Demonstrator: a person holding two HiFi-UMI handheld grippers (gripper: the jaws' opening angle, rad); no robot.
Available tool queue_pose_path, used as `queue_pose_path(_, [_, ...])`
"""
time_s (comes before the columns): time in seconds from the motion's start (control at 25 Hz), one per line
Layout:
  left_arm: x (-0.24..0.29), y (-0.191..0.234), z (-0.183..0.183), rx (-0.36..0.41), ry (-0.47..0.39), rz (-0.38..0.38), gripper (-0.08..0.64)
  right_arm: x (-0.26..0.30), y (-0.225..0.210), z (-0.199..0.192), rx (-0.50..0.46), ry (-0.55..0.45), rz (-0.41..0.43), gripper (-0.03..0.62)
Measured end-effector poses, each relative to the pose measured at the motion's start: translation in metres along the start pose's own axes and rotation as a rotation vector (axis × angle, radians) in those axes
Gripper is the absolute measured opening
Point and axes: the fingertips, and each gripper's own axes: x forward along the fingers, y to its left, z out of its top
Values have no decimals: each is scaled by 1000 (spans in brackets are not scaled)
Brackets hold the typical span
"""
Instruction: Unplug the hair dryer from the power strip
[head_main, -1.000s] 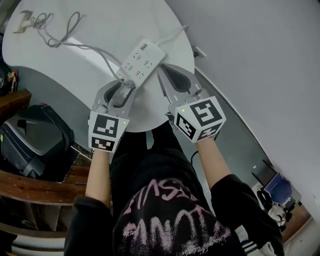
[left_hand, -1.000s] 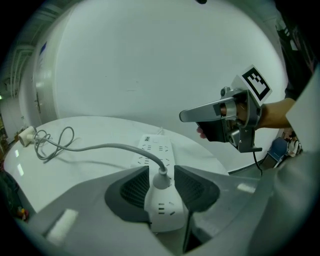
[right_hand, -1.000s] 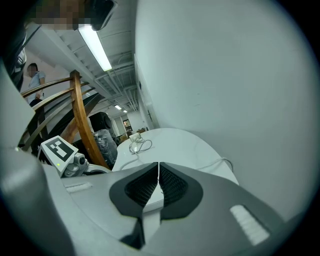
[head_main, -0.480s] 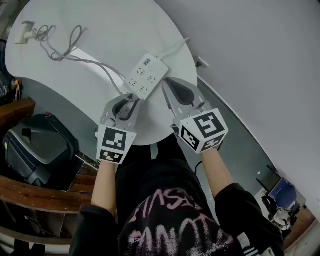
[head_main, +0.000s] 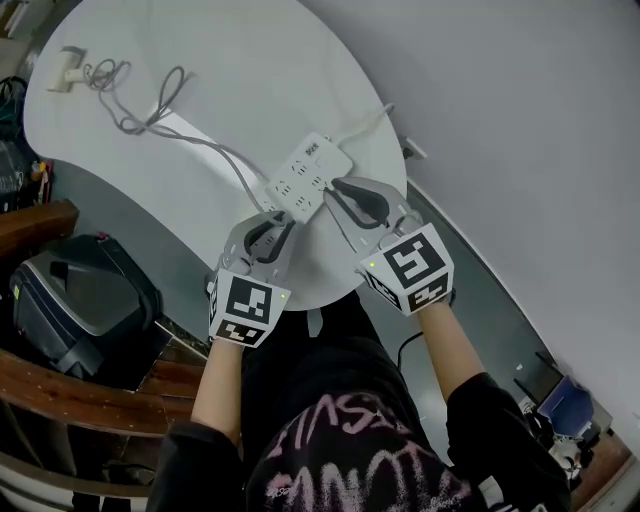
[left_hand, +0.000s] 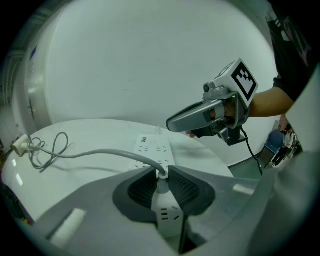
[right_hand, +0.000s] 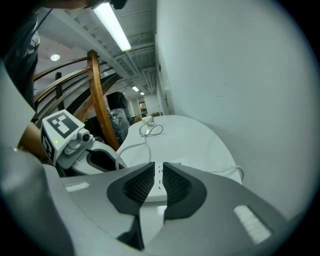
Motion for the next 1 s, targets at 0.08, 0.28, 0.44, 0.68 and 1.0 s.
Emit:
queue_pose_path(0.08, [0, 0, 0, -3, -4, -3, 81, 5, 4, -4, -71, 48, 33, 60])
queue_pose_path(0.28, [0, 0, 2, -4, -9, -10, 80, 12, 8, -5, -151, 101, 72, 78])
queue_pose_path(0.44, [-2, 0, 3, -2, -13, -13, 78, 18, 14, -10, -235, 156, 110, 89])
queue_pose_path(0.68, [-1, 1, 2, -1, -15, -21, 77, 31, 21, -18, -341, 236, 169, 106])
queue_pose_path(1.0, [-2, 3, 3, 3, -19, -25, 74, 42, 31, -28, -498, 354, 268, 124])
